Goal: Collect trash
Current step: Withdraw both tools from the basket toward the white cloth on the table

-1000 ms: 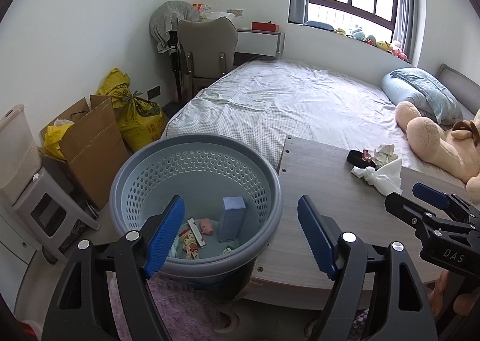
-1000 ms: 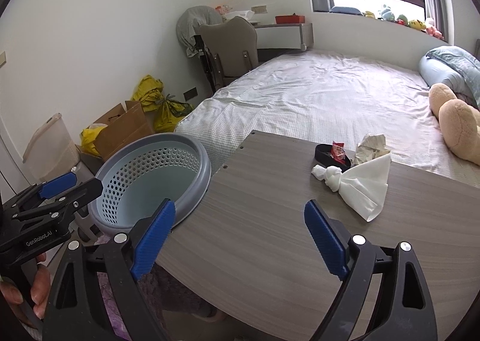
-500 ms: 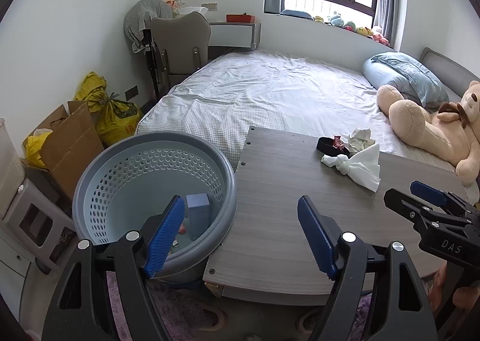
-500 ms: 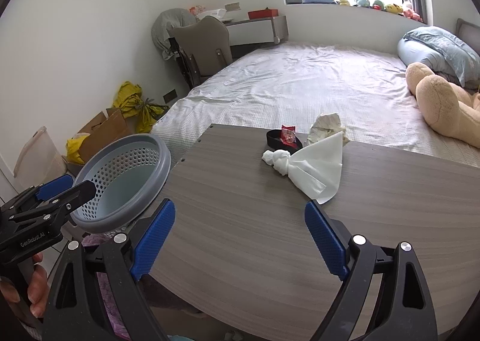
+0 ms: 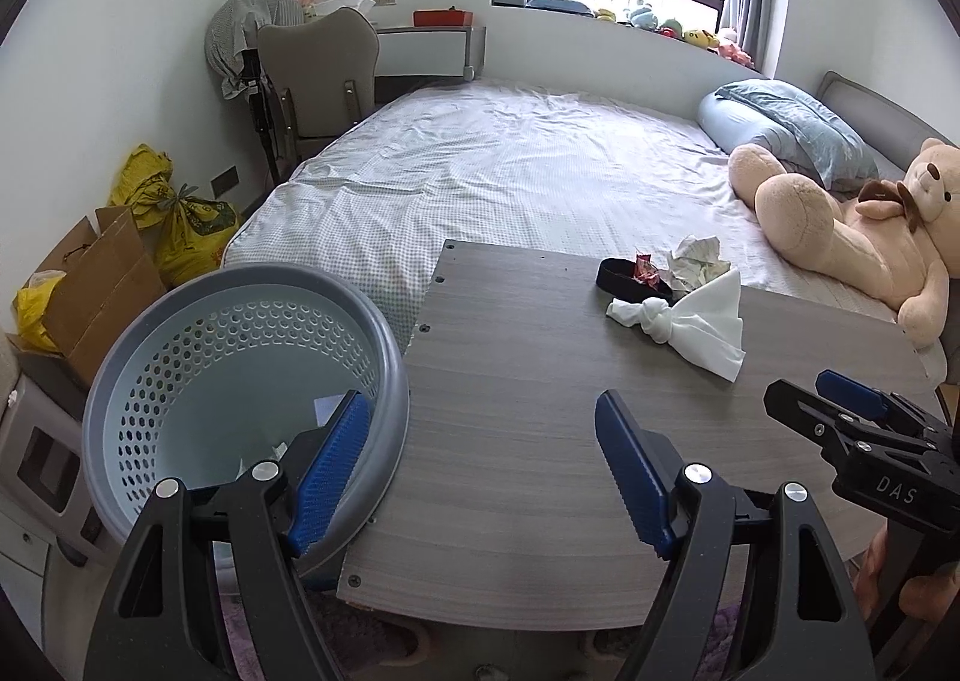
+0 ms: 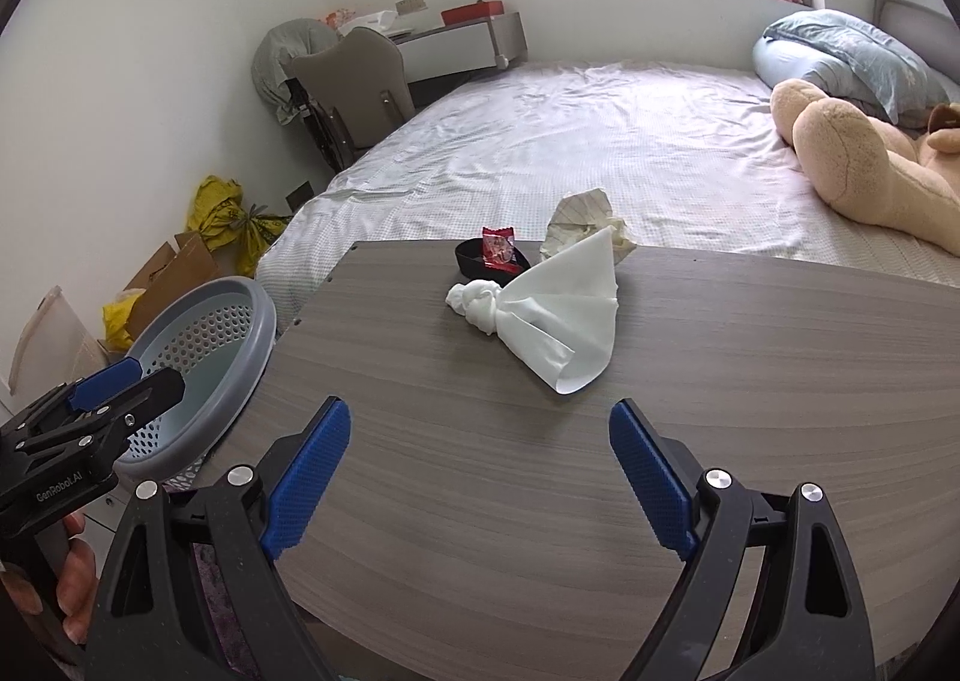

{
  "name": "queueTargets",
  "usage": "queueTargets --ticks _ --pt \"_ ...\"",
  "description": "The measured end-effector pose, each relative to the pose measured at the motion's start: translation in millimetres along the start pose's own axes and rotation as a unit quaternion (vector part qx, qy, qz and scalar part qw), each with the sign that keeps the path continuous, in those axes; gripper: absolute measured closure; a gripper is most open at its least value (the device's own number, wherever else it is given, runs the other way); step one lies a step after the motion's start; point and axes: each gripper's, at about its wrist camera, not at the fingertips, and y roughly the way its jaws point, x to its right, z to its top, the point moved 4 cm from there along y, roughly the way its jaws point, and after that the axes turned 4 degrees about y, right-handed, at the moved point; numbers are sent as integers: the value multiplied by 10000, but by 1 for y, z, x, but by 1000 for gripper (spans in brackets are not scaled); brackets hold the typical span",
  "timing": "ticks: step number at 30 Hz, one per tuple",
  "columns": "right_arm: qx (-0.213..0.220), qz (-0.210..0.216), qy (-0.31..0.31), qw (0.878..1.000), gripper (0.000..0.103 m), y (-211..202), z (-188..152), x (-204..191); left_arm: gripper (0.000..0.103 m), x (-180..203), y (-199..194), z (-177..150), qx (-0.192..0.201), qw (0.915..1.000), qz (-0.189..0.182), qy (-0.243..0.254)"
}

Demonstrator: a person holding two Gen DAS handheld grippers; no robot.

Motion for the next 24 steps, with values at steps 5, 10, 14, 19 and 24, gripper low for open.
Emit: queueTargets --ticks 5,10,14,19,24 --pt "-73 -157 89 9998 16 8 0 13 29 8 17 8 -4 9999 -106 6" --pt "-134 -244 143 9995 16 21 5 22 29 14 31 12 -25 9999 -100 30" --pt "-110 -221 144 9996 16 31 14 21 29 14 42 16 -59 9999 -77 27" --pt "-117 -193 86 9997 16 50 29 14 29 12 53 20 -95 9999 -64 -9" --pt "-136 -215 -23 9997 16 68 42 5 29 3 59 20 -100 9999 59 -58"
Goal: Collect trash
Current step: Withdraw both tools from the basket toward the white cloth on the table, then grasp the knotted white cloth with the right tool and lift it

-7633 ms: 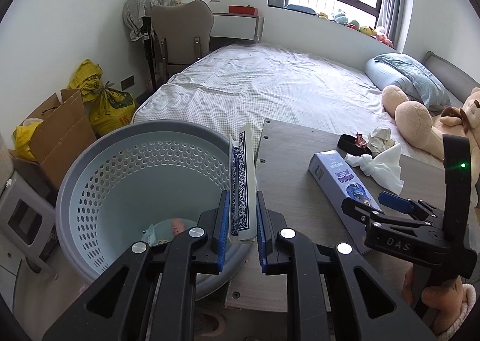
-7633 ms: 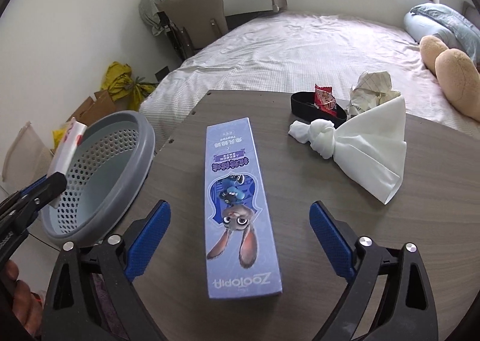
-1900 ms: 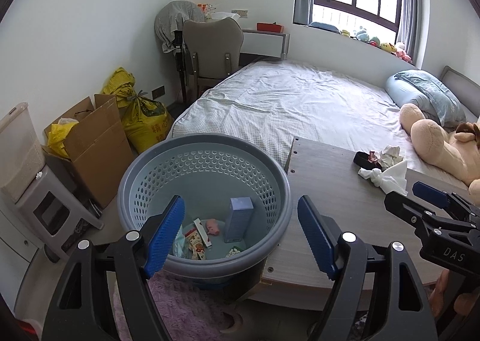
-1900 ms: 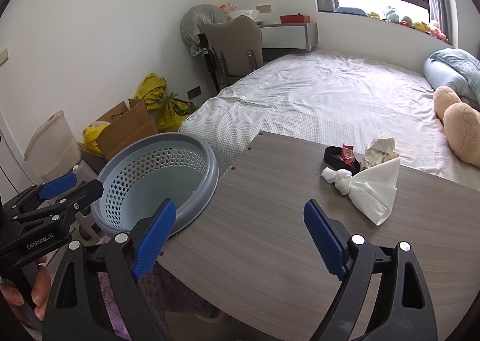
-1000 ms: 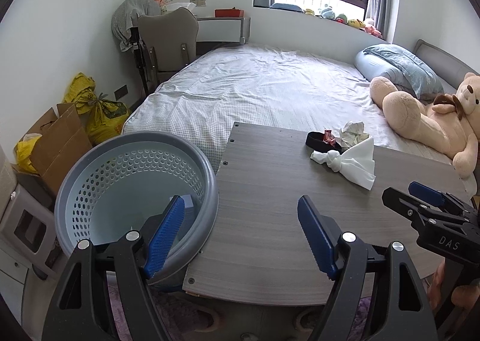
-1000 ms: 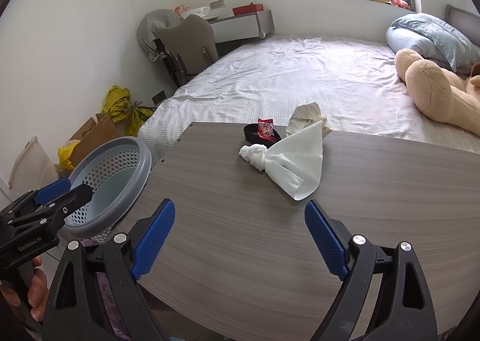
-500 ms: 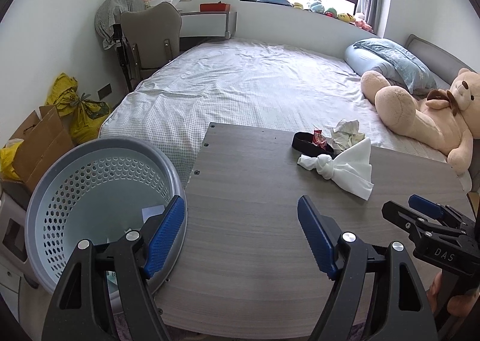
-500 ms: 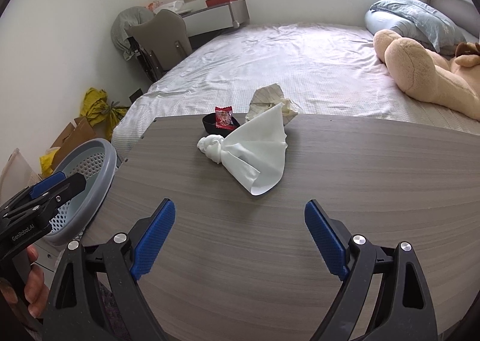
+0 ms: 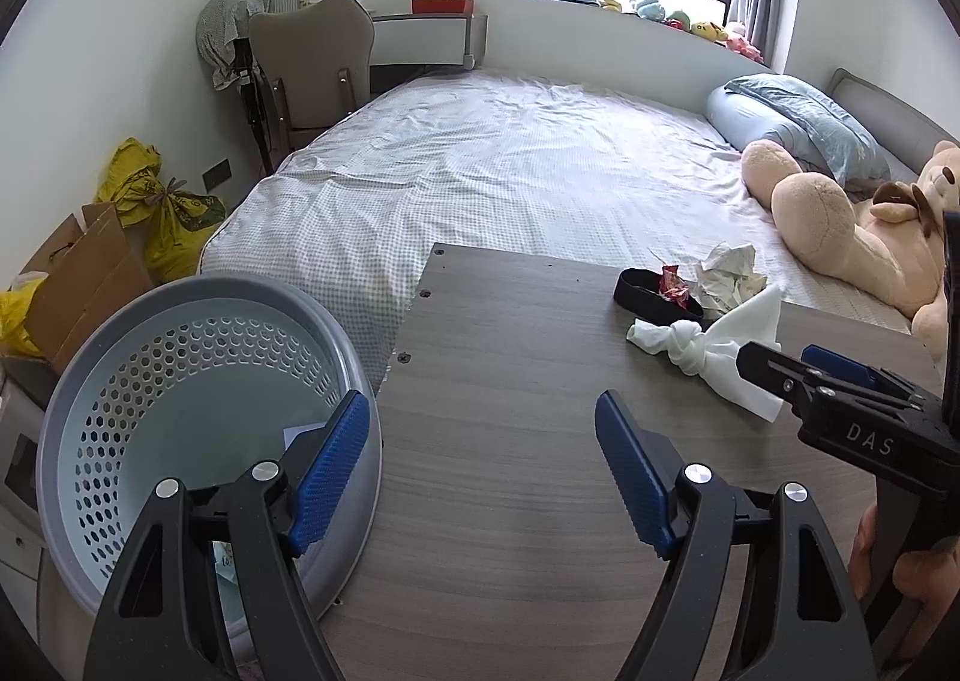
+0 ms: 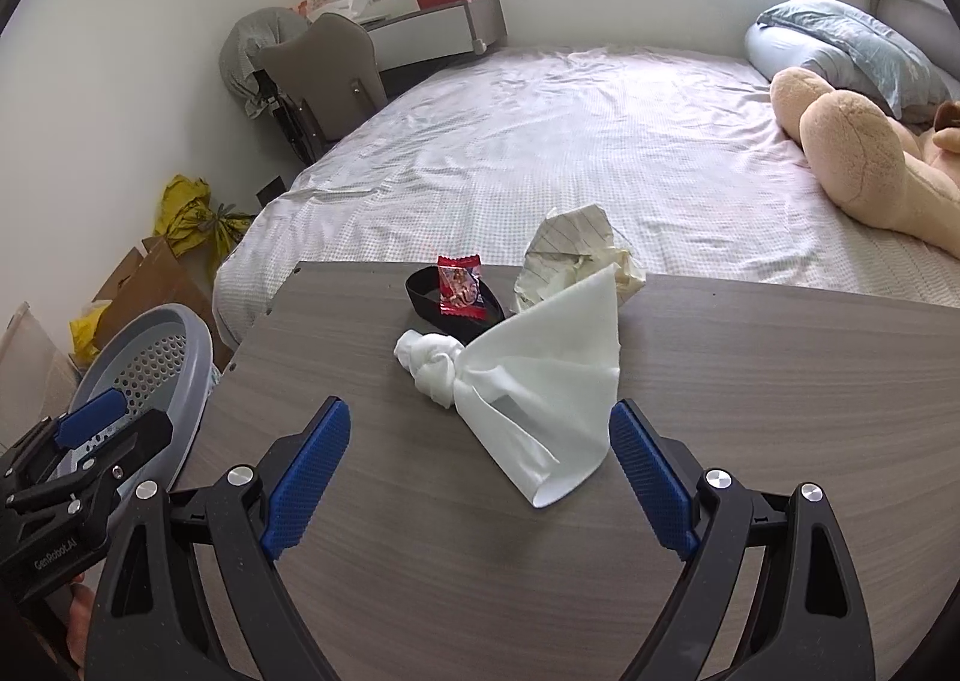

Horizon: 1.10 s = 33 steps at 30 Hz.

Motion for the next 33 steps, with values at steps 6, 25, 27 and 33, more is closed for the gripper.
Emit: queueTargets --ticks 6,25,27,33 --pt "-60 -126 -147 9998 16 21 12 -14 29 -10 8 -2 -73 9999 40 -97" --pt "-492 -594 -492 9958 57 61 3 -21 29 -30 18 -7 -175 9993 100 -304" --pt "-486 -532 -477 9963 64 58 2 -22 29 -30 18 -7 -187 9993 95 -315" --pt "-519 -254 -300 9979 67 42 -12 -20 29 -28 16 -7 -198 9993 51 -321"
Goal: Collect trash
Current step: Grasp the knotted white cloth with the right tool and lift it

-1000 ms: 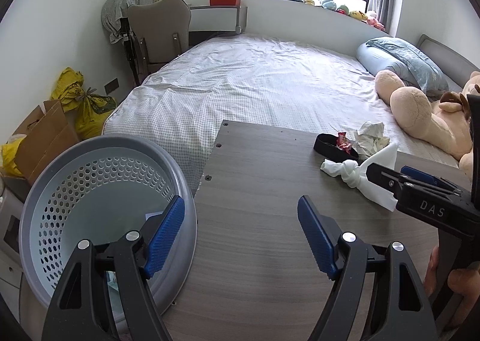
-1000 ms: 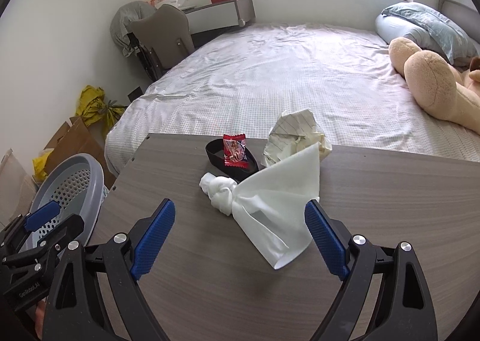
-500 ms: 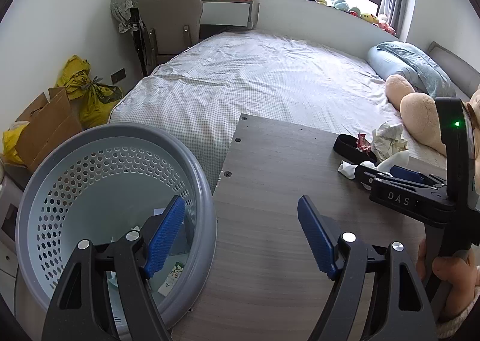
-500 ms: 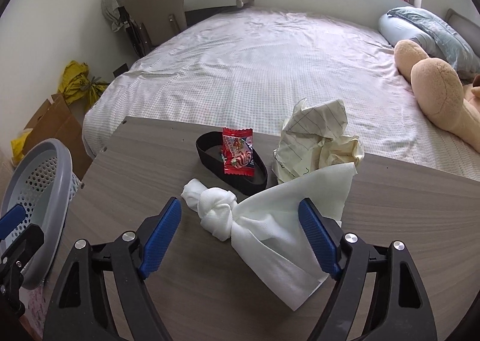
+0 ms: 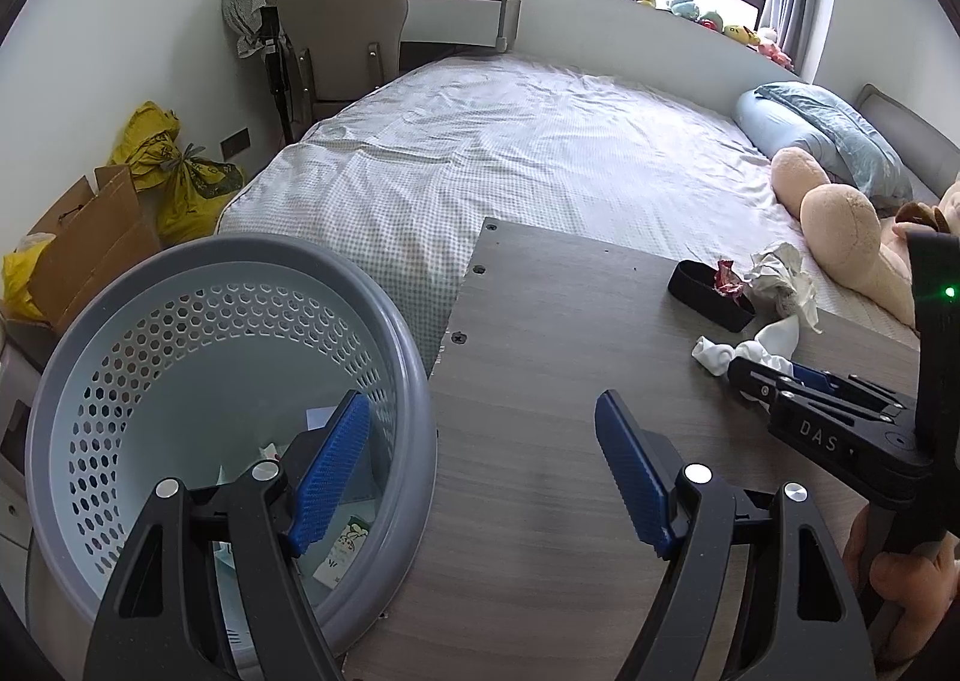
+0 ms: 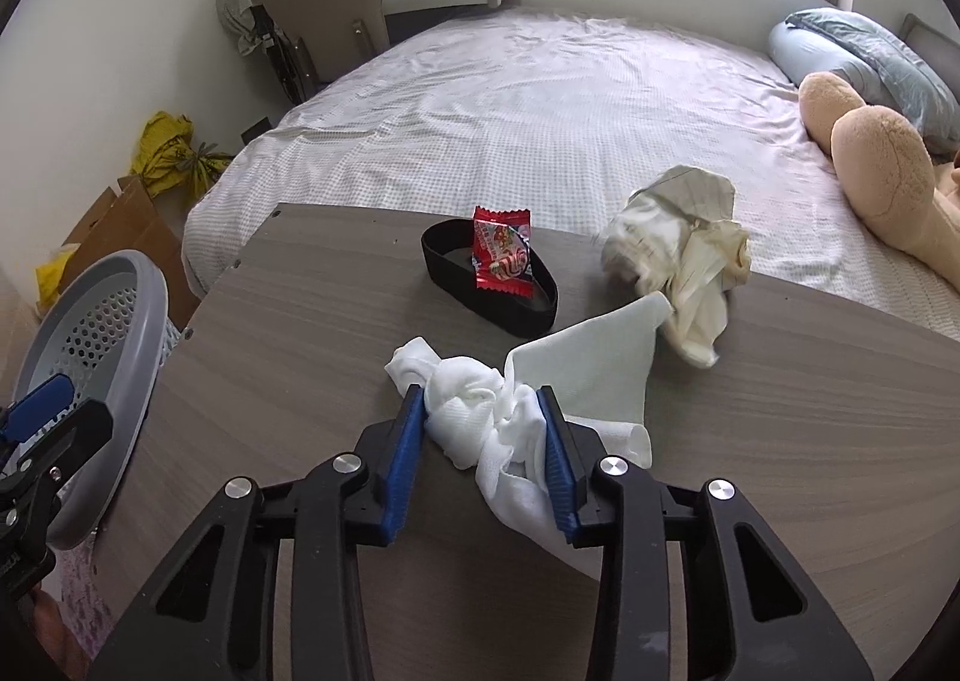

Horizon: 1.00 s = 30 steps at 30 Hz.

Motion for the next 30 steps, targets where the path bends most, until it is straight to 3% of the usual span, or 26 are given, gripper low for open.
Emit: queueTargets --ticks 9,18,30 --pt "174 170 543 9982 67 -39 -20 39 29 25 -6 1 -1 9997 -162 181" --pt "491 185 1001 9936 67 -70 -28 86 29 78 -1 12 -54 9978 -444 494" --pt "971 353 1226 9871 67 -81 -9 121 29 131 34 55 132 9964 -450 708"
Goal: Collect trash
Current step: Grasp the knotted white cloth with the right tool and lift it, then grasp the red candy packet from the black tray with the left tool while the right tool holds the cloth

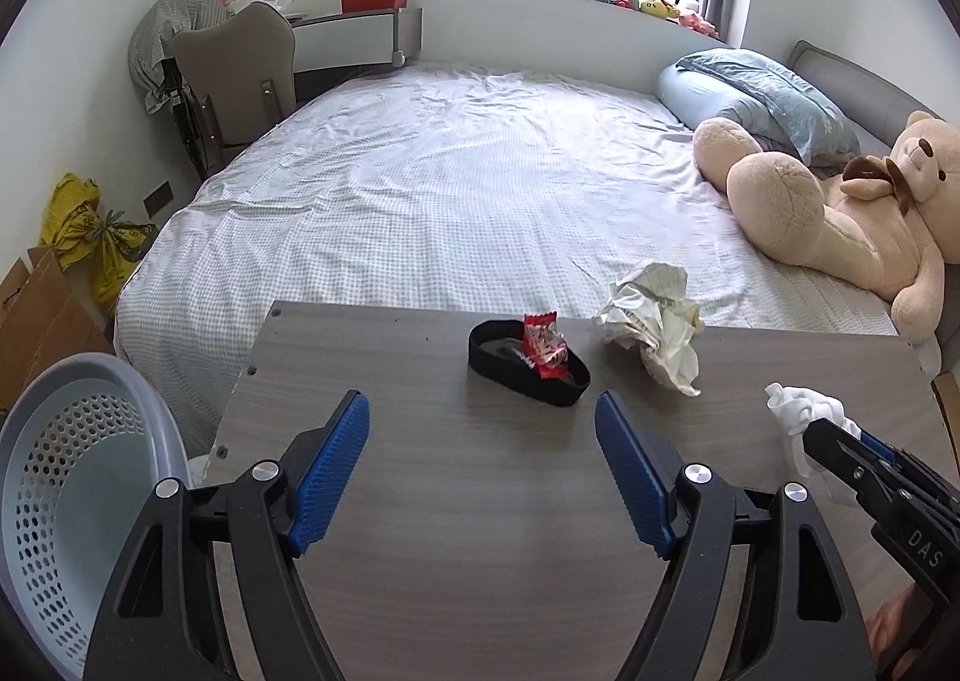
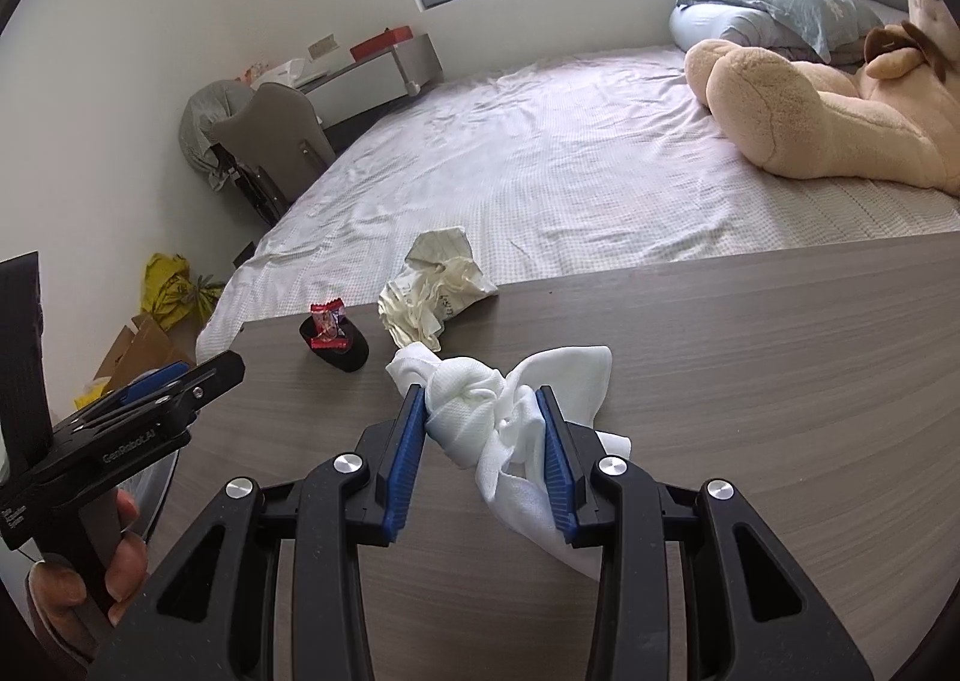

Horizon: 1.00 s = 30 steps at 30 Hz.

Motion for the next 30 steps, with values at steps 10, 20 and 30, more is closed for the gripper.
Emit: queueTargets --ticks 10,20,30 --pt "-19 258 335 9991 67 20 3 18 29 11 55 21 -155 9996 211 124" --pt "-53 421 469 9980 67 22 0 23 45 24 73 28 -223 9993 195 231" --pt "-40 468 500 9976 67 22 -1 24 82 29 77 23 -347 9990 53 272"
